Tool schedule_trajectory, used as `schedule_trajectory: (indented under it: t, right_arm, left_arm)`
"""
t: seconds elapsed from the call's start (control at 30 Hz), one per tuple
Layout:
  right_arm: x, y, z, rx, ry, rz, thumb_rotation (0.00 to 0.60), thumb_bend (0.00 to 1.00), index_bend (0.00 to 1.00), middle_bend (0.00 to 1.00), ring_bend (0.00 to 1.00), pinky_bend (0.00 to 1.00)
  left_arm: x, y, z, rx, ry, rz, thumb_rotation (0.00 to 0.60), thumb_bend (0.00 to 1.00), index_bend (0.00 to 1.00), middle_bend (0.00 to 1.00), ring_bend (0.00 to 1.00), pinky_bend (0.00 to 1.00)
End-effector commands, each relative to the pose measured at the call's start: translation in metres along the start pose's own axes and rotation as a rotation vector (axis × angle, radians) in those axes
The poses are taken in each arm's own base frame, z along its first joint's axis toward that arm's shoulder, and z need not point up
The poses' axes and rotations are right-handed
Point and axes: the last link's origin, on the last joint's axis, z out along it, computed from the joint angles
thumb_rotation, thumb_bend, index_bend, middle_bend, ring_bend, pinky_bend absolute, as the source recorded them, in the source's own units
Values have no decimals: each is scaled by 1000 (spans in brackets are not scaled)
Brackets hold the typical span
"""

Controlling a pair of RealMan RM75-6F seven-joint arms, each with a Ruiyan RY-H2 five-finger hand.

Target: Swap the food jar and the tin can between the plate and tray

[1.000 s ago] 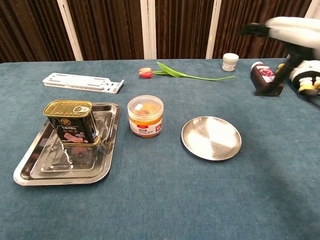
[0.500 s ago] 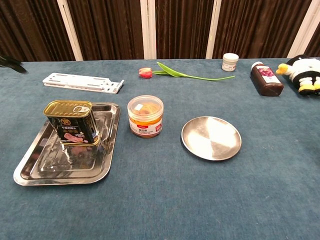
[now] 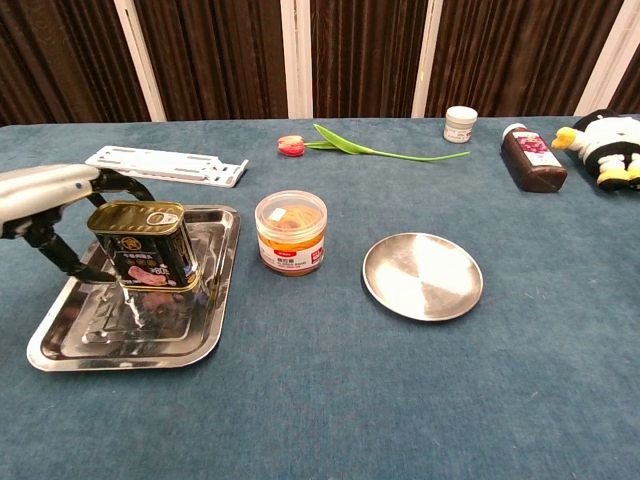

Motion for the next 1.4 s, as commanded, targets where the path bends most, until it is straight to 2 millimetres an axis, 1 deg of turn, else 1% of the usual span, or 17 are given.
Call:
schedule_trajectory:
  t: [0.03,0.1,0.27,0.33,0.37,0.53,0.6,0.7,0.8,0.93,1.07,1.2,1.23,1.4]
  right_arm:
    - [0,1,1,-4,2,7,600,7,0,0,64,0]
    - [0,1,1,-3,6,12,600,7,0,0,69,0]
    - [-1,1,1,-3,2,35,600,6,0,0,80,0]
    - [-1,1,2,-5,3,40,600,6,0,0,82,0]
    - [-1,2,2,-7,6,40,600,6,0,0,82,0]
    - [2,3,3,-29,30,46,600,6,0,3,83,0]
    - [2,4,2,-33,31,48,600,6,0,6,86,0]
    - [3,5,3,-41,36,52,600,7,0,8,87,0]
    - [3,5,3,-45,39,52,600,6,0,9,88,0]
    - [5,7,3,-43,42,61,600,6,0,14,89,0]
    - [9,11,3,-53,47,70,600,6,0,16,90,0]
    - [11,14,4,-59,53,75,600,5,0,15,90,0]
    - [12,15,5,-63,56,78,600,5,0,15,90,0]
    - [14,17,5,-65,60,90,600,6,0,16,90,0]
  left_arm:
    - [-5,7,5,-45,26,-3,600,436,325,306,224,379]
    - [-5,8,7,-56,45,1,600,507,384,392,316,451]
    - [3,9,9,-69,113,-14,600,632,508,533,454,548]
    - [6,8,9,-68,125,-31,600,668,529,572,487,568]
    - [8,8,9,-70,129,-42,600,679,533,583,498,575]
    - [28,29,1,-157,106,-200,600,670,519,567,500,575]
    - [36,44,-1,-207,78,-224,600,654,511,556,496,566]
    - [40,67,-3,-263,42,-223,600,647,505,551,494,563]
    - [36,87,-1,-290,3,-203,600,643,496,548,493,563]
    - [20,106,12,-268,-2,-150,600,633,492,543,494,563]
    - [-1,119,25,-228,-4,-137,600,623,491,538,493,563]
    - [-15,128,33,-225,-12,-140,600,611,491,528,485,558]
    - [-20,133,35,-237,-27,-151,600,609,491,525,482,556]
    - [-29,141,39,-264,-27,-141,600,591,477,510,462,539]
